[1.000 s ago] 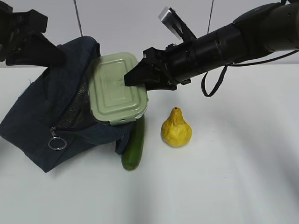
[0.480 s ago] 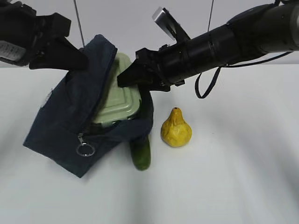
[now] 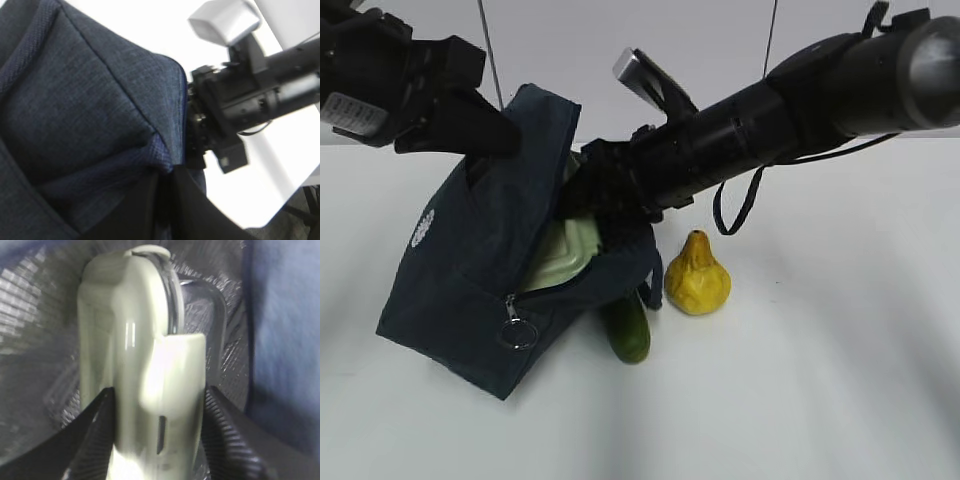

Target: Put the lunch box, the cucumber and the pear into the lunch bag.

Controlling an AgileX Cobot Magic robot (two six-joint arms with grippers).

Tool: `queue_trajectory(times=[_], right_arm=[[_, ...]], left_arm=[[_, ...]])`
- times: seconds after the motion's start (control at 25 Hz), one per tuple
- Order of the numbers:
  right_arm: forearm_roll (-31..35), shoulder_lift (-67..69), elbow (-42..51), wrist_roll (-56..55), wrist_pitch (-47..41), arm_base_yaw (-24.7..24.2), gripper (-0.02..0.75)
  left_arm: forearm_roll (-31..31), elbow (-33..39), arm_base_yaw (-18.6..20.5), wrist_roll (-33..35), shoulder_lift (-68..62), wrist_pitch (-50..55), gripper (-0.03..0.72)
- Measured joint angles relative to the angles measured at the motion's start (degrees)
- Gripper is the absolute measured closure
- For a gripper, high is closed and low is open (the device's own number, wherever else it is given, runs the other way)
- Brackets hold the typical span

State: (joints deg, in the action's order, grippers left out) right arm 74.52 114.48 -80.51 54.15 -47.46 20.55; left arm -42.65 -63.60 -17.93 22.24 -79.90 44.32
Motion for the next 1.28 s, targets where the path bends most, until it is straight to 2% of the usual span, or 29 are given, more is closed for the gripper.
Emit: queue_trajectory(times=[0.4,0.52,0.68,0.8,1.28], right_arm=[[0.0,2.9,-0.1,1.9,-1.3,0.2,0.344],[0.0,2.9,-0.1,2.0,-1.3,0.2,0.318],[1.6,2.9,-0.4,2.1,-1.5,0.2,0.244],[1.7,2.9,-0.4,2.1,-1.6,0.2,0.227],[-11.6,-1.5,-0.5,-1.5,-2.4,-1.8,0.251]], left_arm=[[1.9,0.0,-0.1,0.7,-2.4,3.0,0.685],[2.0,0.0,-0.1,0.8,-2.4,2.9,0.685],[2.3,0.0,-0.1,0.8,-2.5,2.9,0.685],[2.5,0.0,-0.1,0.8,-2.6,2.7,0.685],[12.4,0.0,-0.1,-1.7,-2.6,3.4,0.685]])
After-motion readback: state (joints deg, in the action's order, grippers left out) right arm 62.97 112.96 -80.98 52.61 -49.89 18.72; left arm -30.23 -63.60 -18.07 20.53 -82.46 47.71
